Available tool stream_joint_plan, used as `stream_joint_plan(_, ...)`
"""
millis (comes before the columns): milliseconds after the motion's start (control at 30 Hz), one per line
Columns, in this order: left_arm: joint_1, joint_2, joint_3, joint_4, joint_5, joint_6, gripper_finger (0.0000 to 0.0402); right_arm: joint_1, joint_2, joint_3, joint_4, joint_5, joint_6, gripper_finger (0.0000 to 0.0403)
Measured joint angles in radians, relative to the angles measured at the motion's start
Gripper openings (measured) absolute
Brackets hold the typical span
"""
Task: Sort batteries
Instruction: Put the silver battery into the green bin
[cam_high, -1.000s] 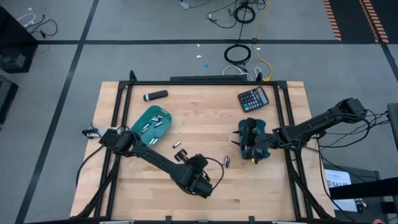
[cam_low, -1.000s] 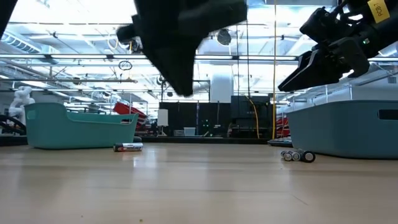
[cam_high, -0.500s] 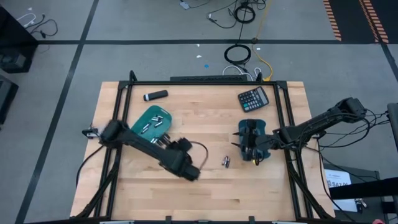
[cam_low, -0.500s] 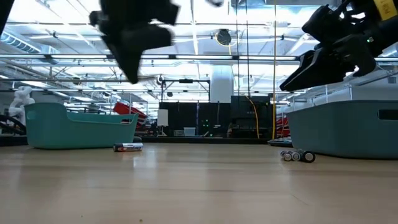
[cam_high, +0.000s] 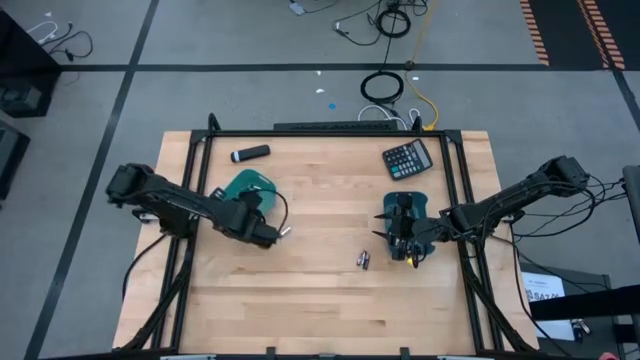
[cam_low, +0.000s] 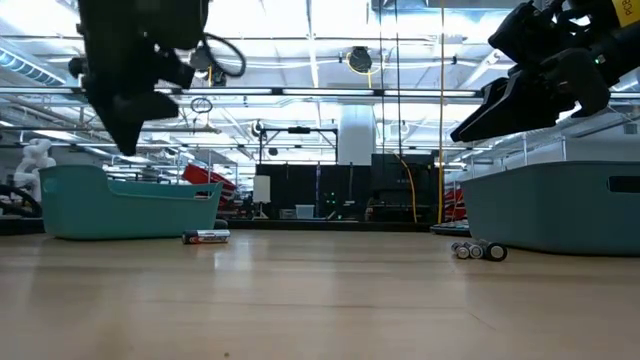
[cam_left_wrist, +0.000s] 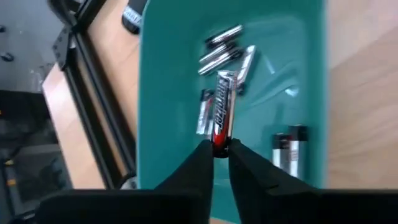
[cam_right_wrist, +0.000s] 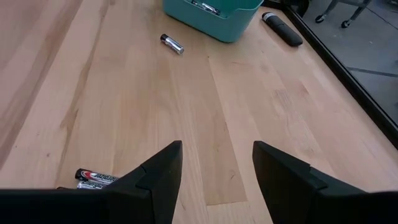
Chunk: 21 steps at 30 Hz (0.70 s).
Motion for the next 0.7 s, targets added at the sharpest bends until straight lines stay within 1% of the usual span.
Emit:
stream_joint_plan(67, 0.015, -0.012, -0.027, -0.002, 0.001, 0.01, 0.0089, 0.0, 0.0, 0.0, 0.0, 0.0, 0.0, 0.0187)
stream_joint_plan(233, 0.058, -0.017, -0.044, -0.028, -0.014, 0.059, 0.0205, -0.001, 0.0, 0.0, 0.001, 0.001, 0.0, 0.0187)
stream_joint_plan(333, 0.074, -0.018, -0.044, -0.027, -0.053, 0.114, 0.0256, -0.001, 0.0, 0.0, -0.001, 0.0, 0.0, 0.0187)
stream_joint_plan(433, 0.077, -0.018, -0.044, -0.017, -0.123, 0.139, 0.0277, -0.001, 0.0, 0.0, -0.008, 0.0, 0.0, 0.0187)
stream_joint_plan(533, 0.089, -0.018, -0.044, 0.082, -0.125, 0.139, 0.0281, -0.001, 0.0, 0.0, -0.008, 0.014, -0.008, 0.0187)
stream_joint_plan(600, 0.092, -0.018, -0.044, 0.203, -0.097, 0.181, 0.028, -0.001, 0.0, 0.0, -0.007, 0.025, -0.03, 0.0187)
stream_joint_plan(700, 0.082, -0.017, -0.044, 0.496, -0.07, 0.316, 0.0266, -0.001, 0.0, 0.0, 0.003, 0.027, -0.062, 0.0187)
